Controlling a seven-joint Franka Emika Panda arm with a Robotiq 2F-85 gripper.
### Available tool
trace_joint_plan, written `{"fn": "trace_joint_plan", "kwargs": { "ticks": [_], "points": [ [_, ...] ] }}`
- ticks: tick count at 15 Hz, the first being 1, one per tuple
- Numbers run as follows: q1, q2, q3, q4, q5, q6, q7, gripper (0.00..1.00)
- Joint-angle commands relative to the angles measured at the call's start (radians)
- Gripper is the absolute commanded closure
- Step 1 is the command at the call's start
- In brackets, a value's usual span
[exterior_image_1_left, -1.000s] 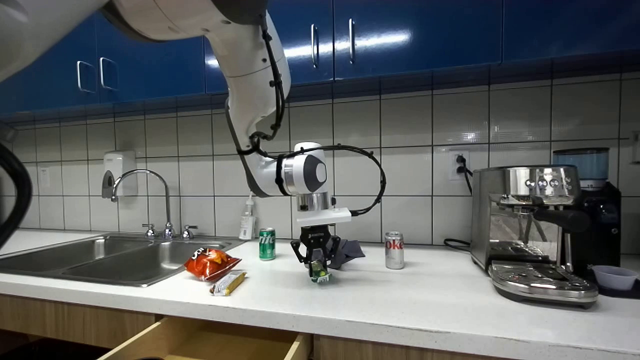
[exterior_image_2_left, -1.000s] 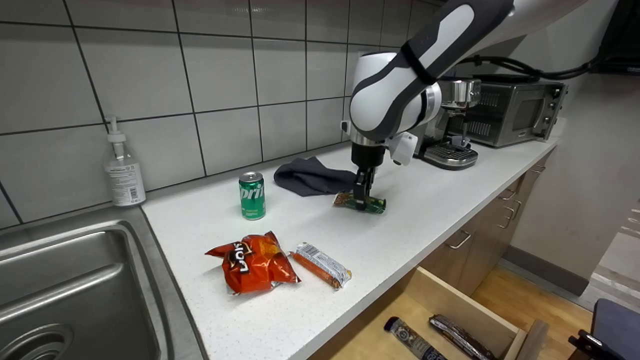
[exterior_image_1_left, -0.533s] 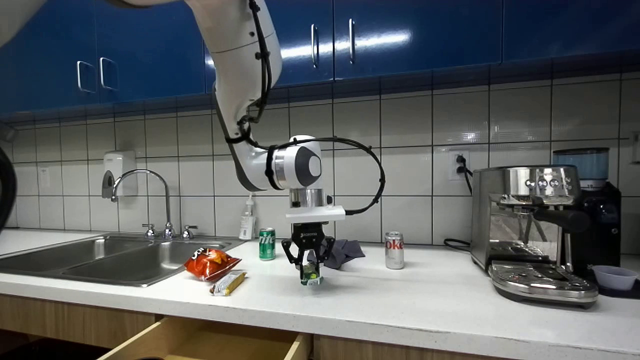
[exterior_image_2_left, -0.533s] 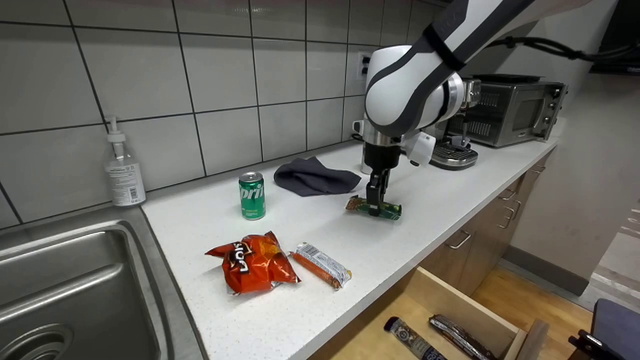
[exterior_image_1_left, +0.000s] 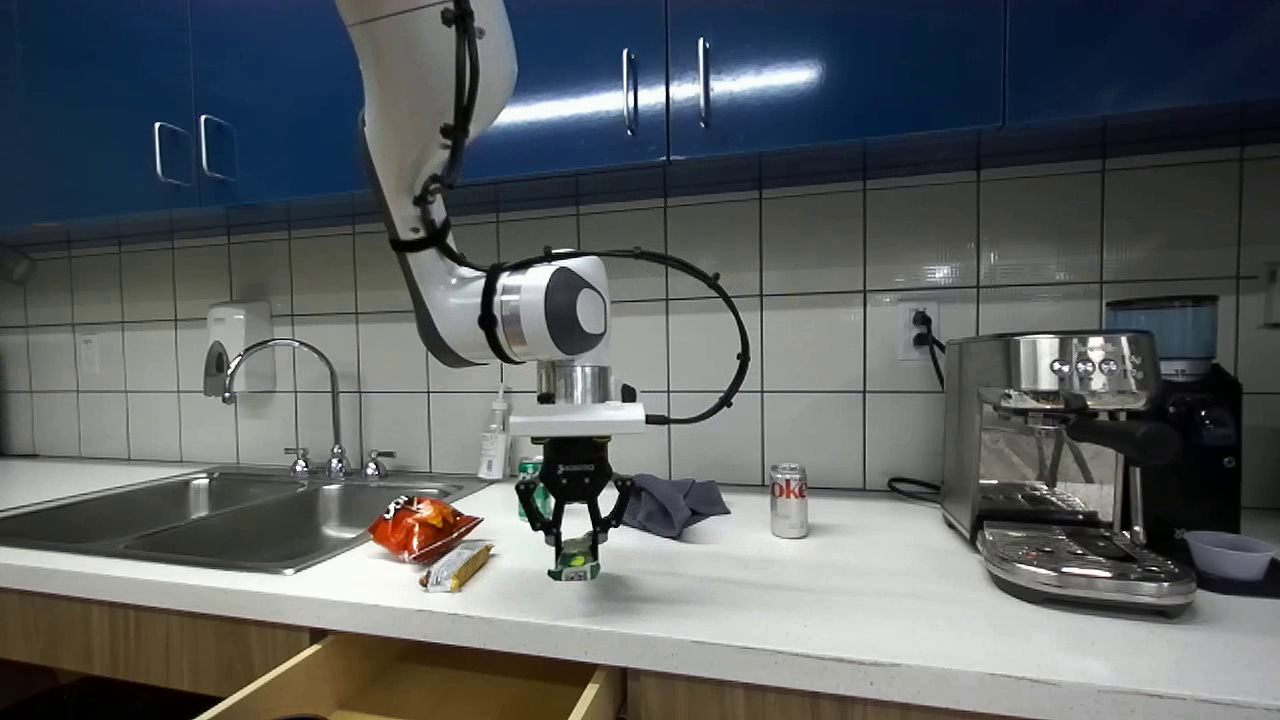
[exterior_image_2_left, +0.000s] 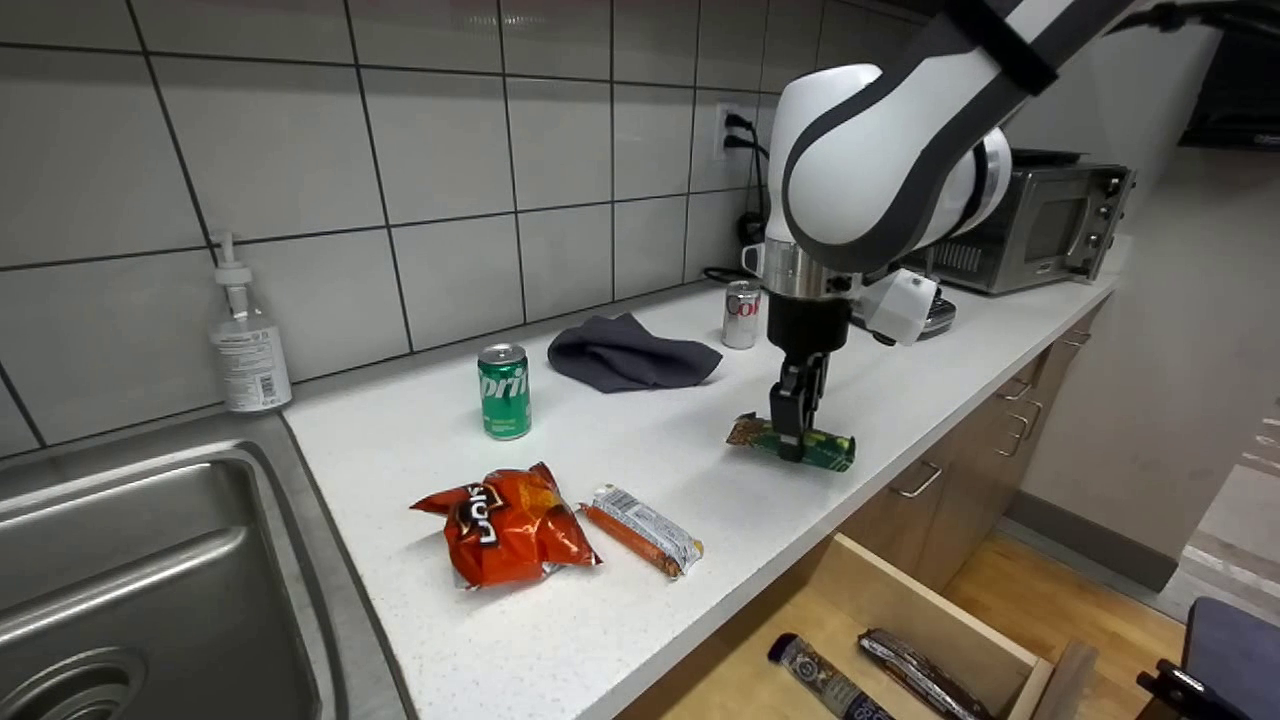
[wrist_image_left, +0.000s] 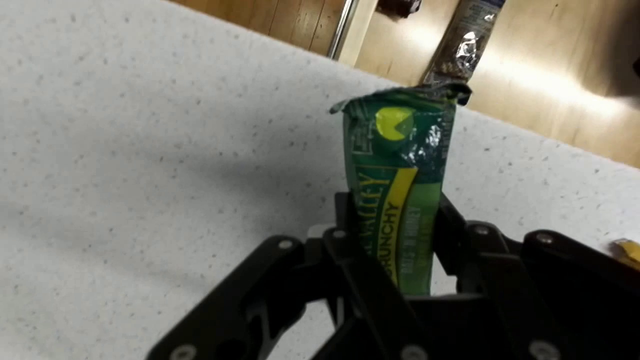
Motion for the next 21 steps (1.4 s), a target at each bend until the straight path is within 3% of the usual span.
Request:
{"fn": "trace_joint_plan", "kwargs": {
  "ticks": [1,8,16,21],
  "points": [
    [0.037,-0.120,-0.007,-0.130,-0.002,-0.002,0.089,0.85],
    [0.103,-0.215,-0.002,-0.302,-0.031,0.011,0.185,0.85],
    [0.140,-0.222,0.003,-0.419,-0.021,0.050,0.252,0.85],
    [0.144,-0.185,0.001,-0.473,-0.017,0.178,0.280,0.85]
  ]
}}
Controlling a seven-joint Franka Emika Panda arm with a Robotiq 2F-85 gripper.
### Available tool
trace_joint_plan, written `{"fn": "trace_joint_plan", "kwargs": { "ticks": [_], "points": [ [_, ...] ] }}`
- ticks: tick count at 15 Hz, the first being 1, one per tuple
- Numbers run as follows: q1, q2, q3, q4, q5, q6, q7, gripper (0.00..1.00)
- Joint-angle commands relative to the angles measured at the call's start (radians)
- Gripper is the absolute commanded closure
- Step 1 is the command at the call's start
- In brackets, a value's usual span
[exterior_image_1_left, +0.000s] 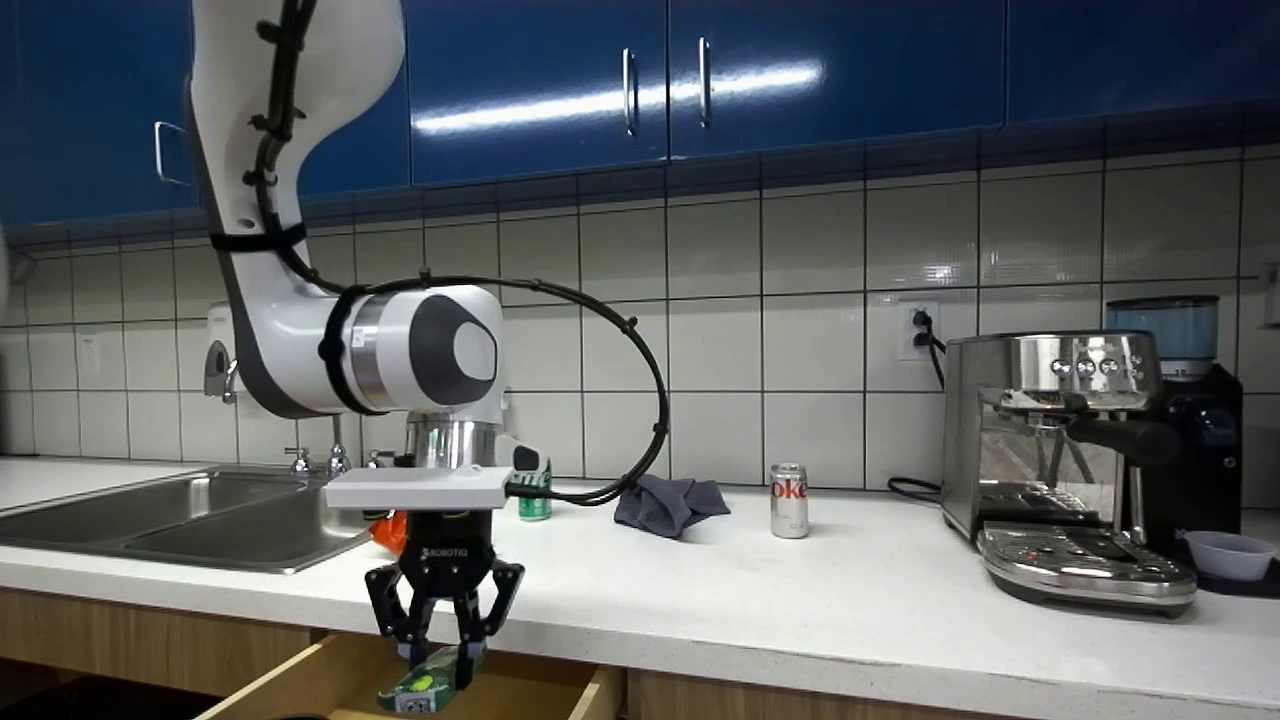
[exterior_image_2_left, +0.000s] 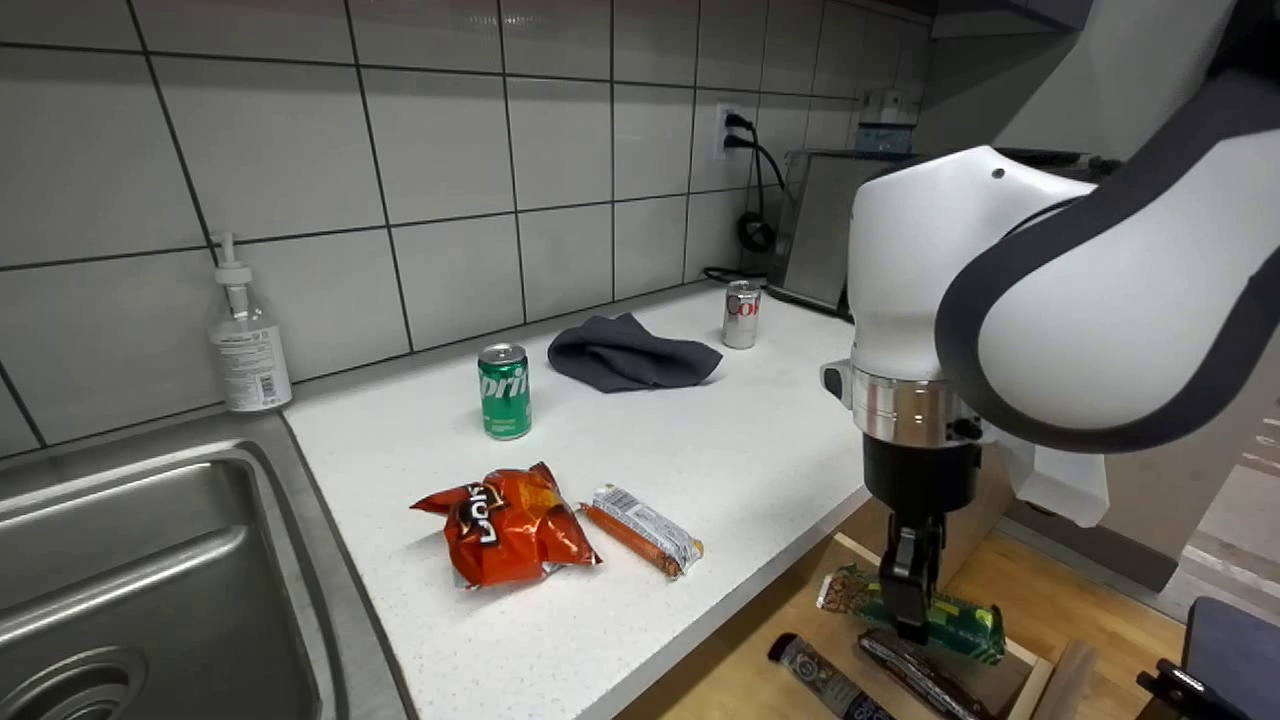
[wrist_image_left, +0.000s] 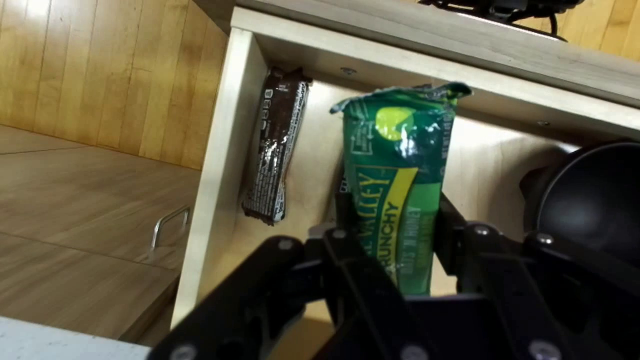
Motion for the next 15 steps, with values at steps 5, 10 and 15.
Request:
{"fn": "trace_joint_plan", "kwargs": {
  "ticks": [5,10,15],
  "points": [
    [0.006,0.075,-0.003,-0.055,-0.006,0.214,0.087,0.85],
    [0.024,0.165,-0.020,-0.031,-0.028,0.293,0.138,0.85],
    [0.048,0.227,-0.035,-0.007,-0.031,0.331,0.162,0.85]
  ]
}}
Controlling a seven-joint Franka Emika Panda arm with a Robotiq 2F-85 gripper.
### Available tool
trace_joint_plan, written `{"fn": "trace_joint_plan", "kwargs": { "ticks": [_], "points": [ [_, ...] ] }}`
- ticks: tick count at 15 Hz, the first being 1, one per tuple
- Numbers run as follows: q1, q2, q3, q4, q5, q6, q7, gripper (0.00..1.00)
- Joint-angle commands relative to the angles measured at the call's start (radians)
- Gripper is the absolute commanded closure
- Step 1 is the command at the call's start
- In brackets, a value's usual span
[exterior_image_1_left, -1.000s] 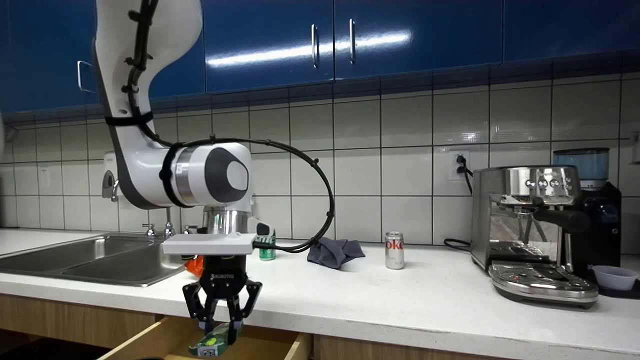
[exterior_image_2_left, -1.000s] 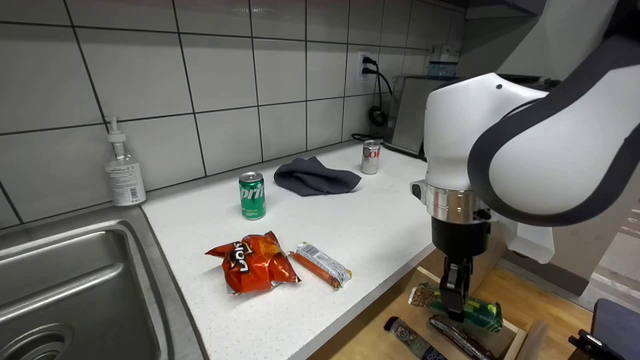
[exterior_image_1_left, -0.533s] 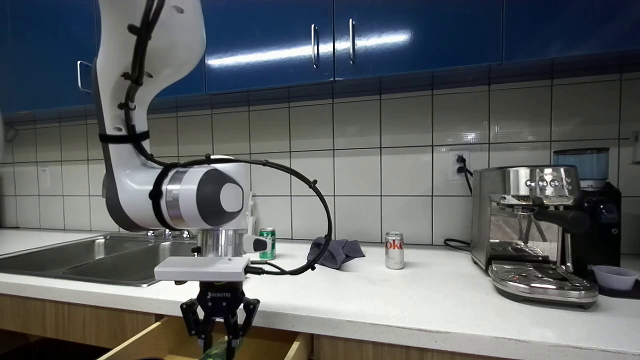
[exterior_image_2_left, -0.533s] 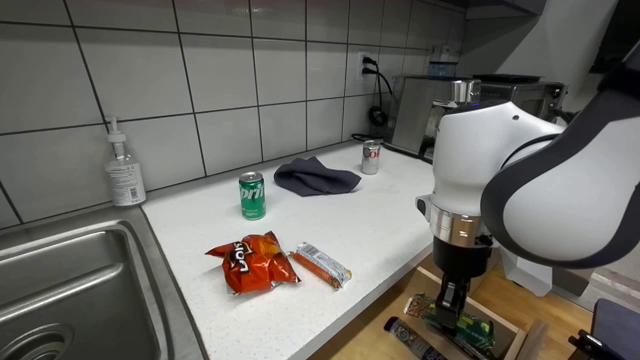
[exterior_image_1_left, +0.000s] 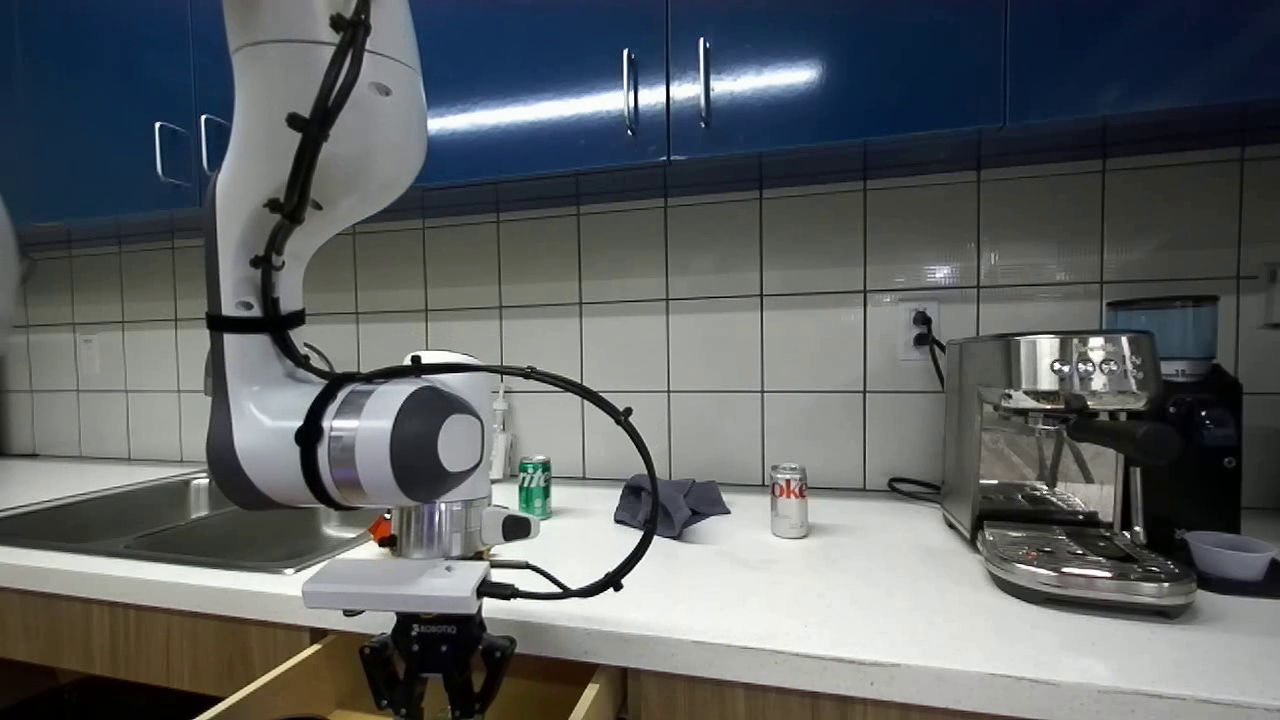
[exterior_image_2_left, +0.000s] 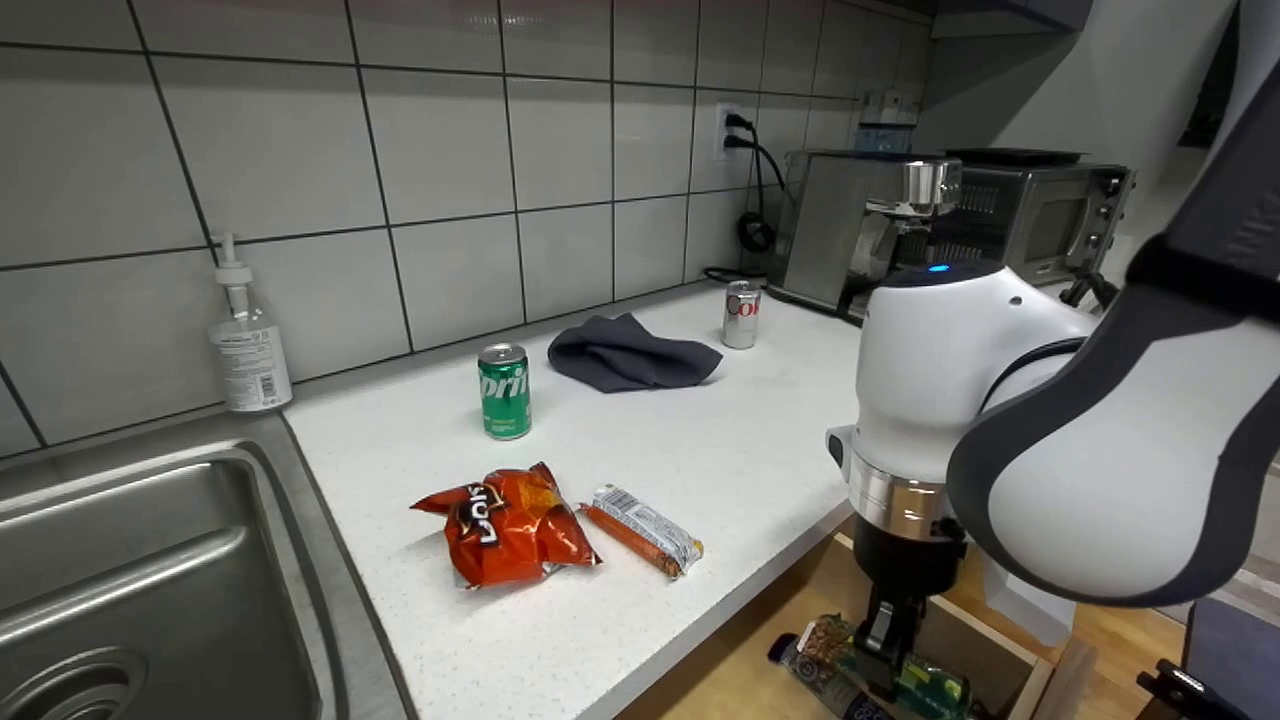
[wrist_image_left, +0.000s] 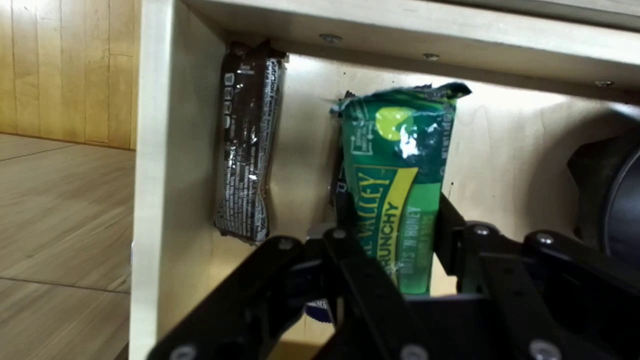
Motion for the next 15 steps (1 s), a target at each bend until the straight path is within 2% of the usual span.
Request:
{"fn": "trace_joint_plan", "kwargs": {
  "ticks": [1,8,9,11,14,15],
  "points": [
    [0.029,0.042,-0.023,0.030,-0.024,0.024,0.044,0.85],
    [0.055,0.072,-0.033,0.051,-0.026,0.030,0.043,0.85],
    [0.056,0.073,-0.031,0.052,-0.024,0.028,0.043,0.35],
    [0.059,0.070,-0.032,0.050,-0.024,0.032,0.043,0.27],
    [0.057,0.060,-0.032,0.047,-0.021,0.026,0.041,0.04],
    [0.053,0.054,-0.029,0.045,-0.017,0.022,0.037,0.01]
  ]
}}
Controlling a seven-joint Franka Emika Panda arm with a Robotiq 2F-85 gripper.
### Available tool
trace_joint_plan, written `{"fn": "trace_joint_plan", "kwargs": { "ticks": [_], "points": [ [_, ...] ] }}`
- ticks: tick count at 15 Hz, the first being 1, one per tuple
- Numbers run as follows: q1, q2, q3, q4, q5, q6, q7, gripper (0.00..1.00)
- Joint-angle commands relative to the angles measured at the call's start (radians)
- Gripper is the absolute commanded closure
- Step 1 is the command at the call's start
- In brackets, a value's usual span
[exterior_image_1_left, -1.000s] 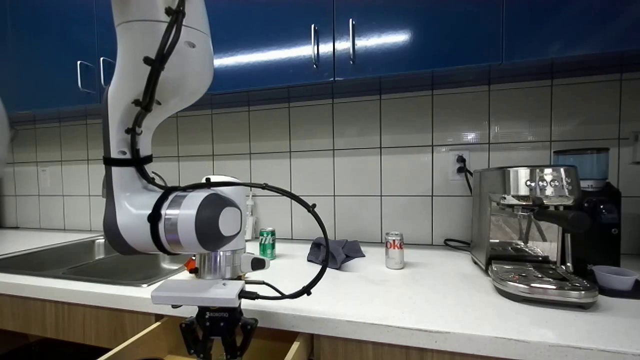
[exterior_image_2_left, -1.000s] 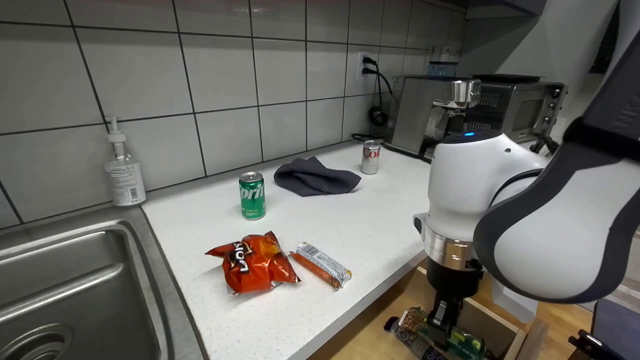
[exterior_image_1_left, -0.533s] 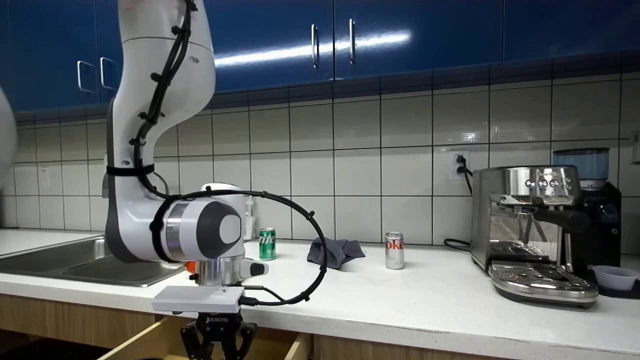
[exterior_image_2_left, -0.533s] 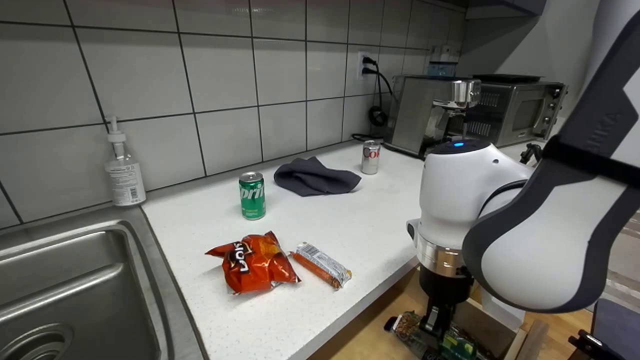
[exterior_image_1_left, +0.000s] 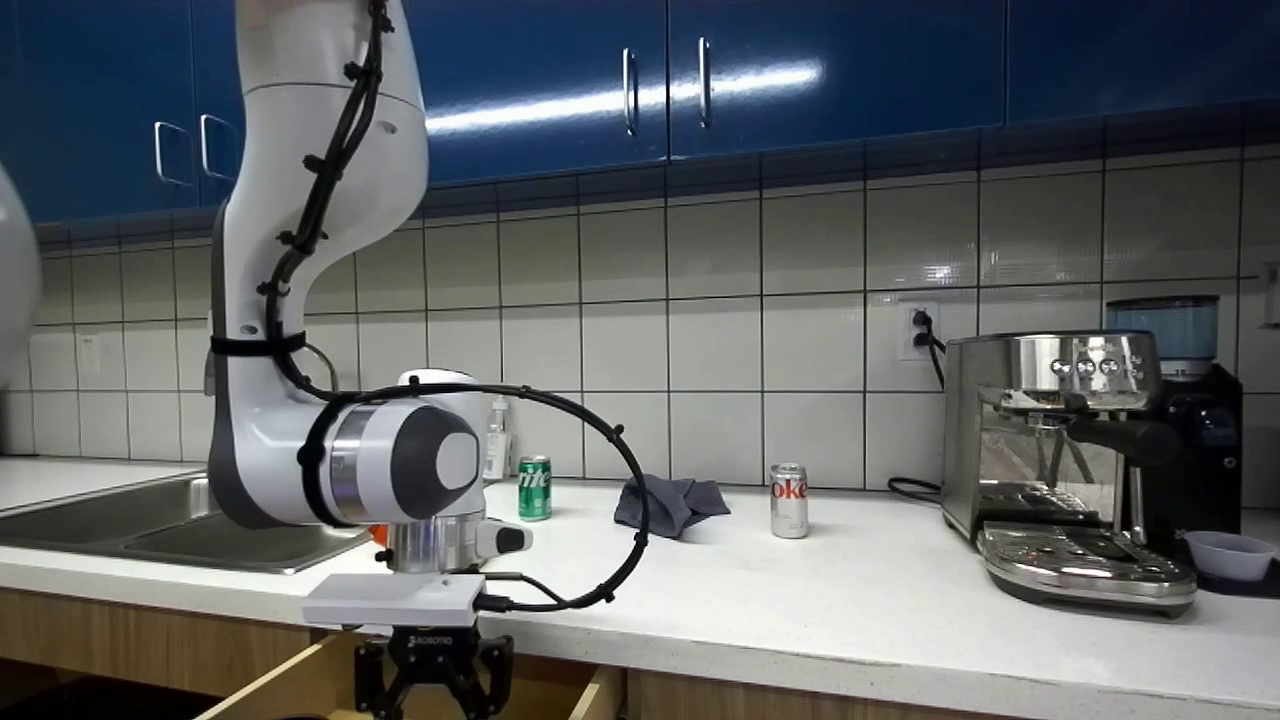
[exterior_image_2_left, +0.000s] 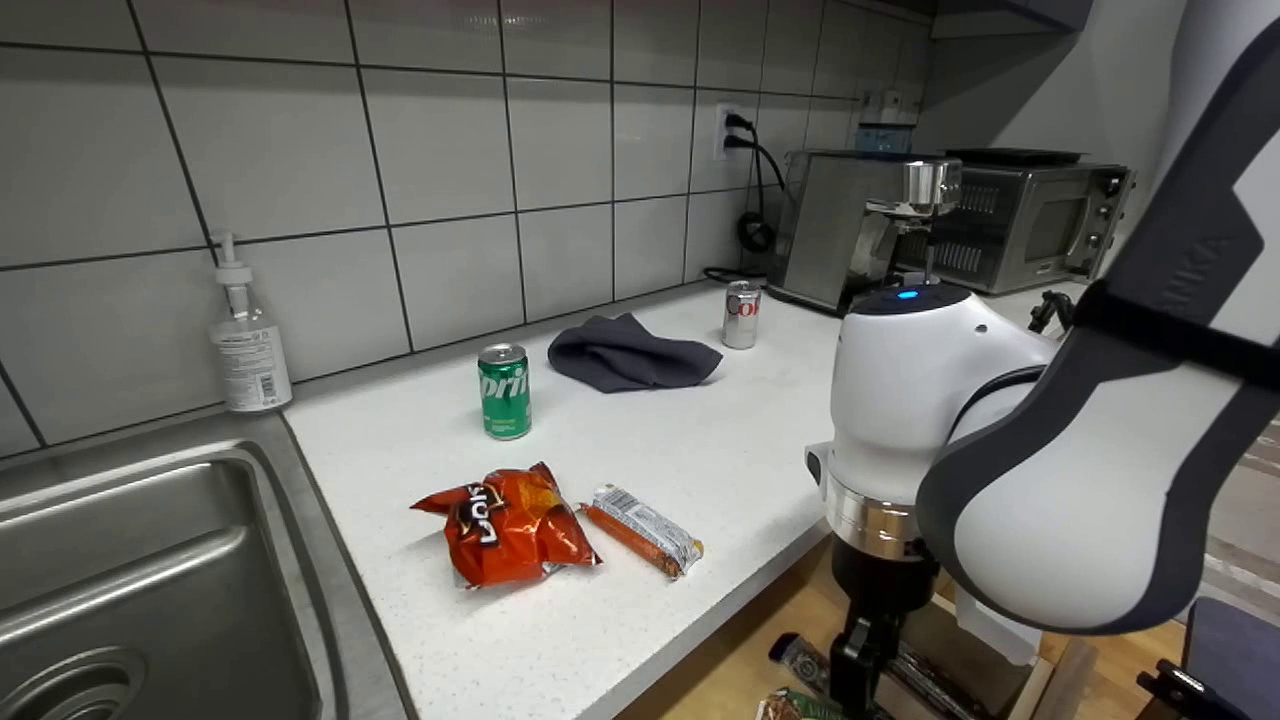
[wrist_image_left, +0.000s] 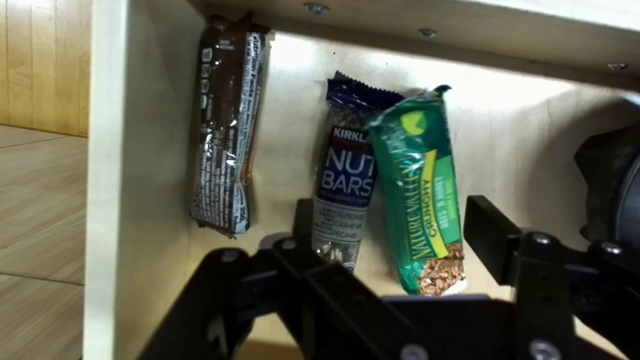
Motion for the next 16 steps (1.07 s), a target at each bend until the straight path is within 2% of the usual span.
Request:
{"fn": "trace_joint_plan", "kwargs": {
  "ticks": [1,3,7,11,16],
  "points": [
    [-0.007,-0.033,-0.002,-0.007,-0.007,-0.006,0.015,0.00],
    [-0.034,-0.072,0.018,-0.021,0.011,-0.019,-0.012,0.00],
    [-0.035,-0.172,-0.003,-0.058,-0.022,-0.040,-0.028,0.00],
    [-0.057,-0.285,0.008,-0.104,-0.015,-0.085,-0.084,0.00],
    [-0.058,-0.407,0.005,-0.134,-0.031,-0.211,-0.167,0.00]
  ]
}}
